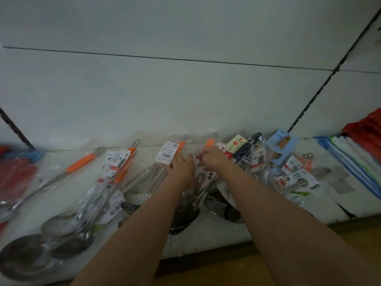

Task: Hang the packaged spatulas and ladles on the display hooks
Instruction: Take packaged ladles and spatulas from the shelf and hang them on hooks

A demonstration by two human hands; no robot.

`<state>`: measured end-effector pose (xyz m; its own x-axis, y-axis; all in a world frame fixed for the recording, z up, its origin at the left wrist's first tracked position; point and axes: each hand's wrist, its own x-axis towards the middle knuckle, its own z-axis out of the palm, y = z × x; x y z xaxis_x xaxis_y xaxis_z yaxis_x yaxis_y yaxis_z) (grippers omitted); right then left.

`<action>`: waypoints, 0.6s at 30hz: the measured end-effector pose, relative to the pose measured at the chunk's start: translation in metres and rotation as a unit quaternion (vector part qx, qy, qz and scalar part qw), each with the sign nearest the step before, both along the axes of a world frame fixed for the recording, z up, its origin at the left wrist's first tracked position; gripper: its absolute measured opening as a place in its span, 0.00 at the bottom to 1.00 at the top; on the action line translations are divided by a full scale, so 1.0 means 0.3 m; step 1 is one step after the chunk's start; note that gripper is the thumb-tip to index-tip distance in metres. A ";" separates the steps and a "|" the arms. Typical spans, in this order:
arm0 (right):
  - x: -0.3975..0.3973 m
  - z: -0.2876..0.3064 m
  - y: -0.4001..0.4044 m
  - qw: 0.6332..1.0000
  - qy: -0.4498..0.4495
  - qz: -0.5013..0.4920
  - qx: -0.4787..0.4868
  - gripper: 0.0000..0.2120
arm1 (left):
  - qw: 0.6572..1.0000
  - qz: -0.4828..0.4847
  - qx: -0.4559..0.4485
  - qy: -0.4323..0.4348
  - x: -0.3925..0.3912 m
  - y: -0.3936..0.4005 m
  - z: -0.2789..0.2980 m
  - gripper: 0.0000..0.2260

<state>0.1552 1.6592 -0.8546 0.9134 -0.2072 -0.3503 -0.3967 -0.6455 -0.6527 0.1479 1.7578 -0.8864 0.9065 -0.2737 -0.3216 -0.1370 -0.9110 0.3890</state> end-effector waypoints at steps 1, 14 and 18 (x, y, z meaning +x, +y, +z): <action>-0.003 0.001 -0.009 1.000 -0.004 -0.021 -0.008 0.15 | 1.000 -0.006 -0.011 -0.006 -0.003 0.003 -0.002 0.29; -0.004 -0.032 -0.089 0.986 0.093 -0.137 -0.014 0.18 | 0.992 -0.049 0.100 -0.066 0.001 0.084 0.019 0.15; 0.003 -0.023 -0.088 0.974 0.038 -0.183 0.126 0.19 | 0.990 -0.084 0.057 -0.094 -0.003 0.078 0.046 0.11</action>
